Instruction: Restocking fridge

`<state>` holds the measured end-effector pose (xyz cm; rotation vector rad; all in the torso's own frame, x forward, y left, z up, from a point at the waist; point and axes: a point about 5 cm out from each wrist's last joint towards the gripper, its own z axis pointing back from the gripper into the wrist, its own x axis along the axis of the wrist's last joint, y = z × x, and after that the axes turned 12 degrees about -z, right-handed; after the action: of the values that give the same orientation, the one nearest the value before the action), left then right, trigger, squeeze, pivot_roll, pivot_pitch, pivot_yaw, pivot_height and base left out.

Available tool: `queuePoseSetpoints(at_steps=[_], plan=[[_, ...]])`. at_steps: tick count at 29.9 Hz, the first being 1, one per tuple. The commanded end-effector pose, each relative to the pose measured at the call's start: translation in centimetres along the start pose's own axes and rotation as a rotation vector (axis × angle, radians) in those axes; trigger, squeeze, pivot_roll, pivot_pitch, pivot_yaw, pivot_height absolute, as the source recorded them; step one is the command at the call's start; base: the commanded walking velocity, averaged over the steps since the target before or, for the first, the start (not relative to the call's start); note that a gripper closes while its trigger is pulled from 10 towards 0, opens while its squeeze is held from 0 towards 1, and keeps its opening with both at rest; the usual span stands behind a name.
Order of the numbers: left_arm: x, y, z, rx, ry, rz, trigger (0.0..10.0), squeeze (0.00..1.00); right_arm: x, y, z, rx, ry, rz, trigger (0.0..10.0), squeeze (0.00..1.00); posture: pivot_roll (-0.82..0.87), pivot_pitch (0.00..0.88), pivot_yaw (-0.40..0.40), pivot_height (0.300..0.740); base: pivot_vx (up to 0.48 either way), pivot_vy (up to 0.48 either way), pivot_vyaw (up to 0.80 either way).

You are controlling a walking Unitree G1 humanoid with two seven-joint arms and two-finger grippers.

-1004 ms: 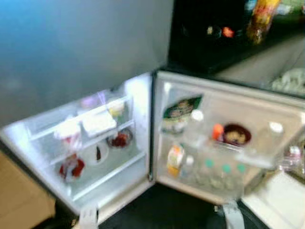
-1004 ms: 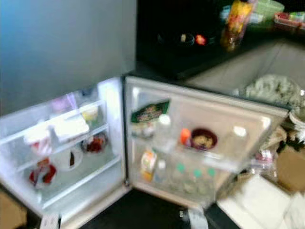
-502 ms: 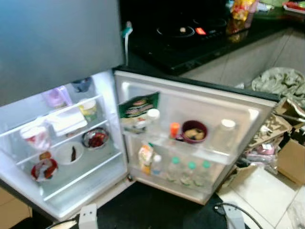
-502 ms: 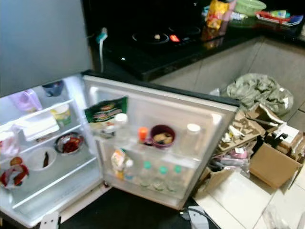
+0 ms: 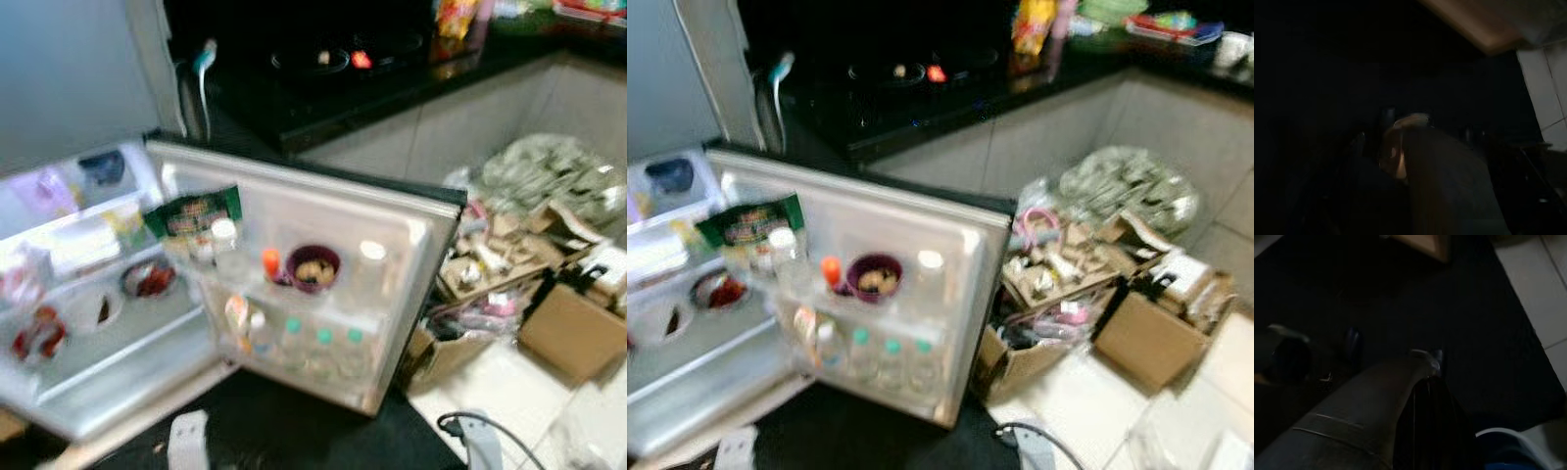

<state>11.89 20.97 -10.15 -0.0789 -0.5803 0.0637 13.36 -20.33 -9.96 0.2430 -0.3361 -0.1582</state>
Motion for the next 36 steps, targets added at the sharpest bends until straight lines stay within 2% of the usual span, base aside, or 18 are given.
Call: queuePoseSetpoints(at_steps=[1,16,30,33,36], plan=[[0.1,0.5,0.1,0.019,0.002,-0.001,10.0,0.0,0.4,0.5,-0.1,0.02,-0.016,0.006,10.0,0.0,-0.06,0.0,-0.002,0.74,0.0,0.0,0.78],[0.1,0.0,-0.1,0.0,0.01,-0.017,10.0,0.0,0.5,0.5,-0.1,0.038,-0.028,0.006,10.0,0.0,-0.06,0.0,-0.001,0.74,0.0,0.0,0.78],[0.2,-0.4,-0.1,-0.033,-0.002,0.006,10.0,0.0,0.6,0.6,-0.1,0.048,-0.037,0.009,10.0,0.0,-0.06,0.0,-0.004,0.74,0.0,0.0,0.79],[0.2,-0.5,-0.1,-0.044,-0.005,0.005,10.0,0.0,0.6,0.3,-0.1,0.022,-0.045,-0.041,10.0,0.0,-0.06,0.0,-0.004,0.74,0.0,0.0,0.0],[0.1,-0.8,-0.2,-0.072,0.004,-0.017,10.0,0.0,0.5,0.3,-0.1,0.019,-0.034,-0.025,10.0,0.0,-0.06,0.0,-0.004,0.74,0.0,-0.32,0.0]])
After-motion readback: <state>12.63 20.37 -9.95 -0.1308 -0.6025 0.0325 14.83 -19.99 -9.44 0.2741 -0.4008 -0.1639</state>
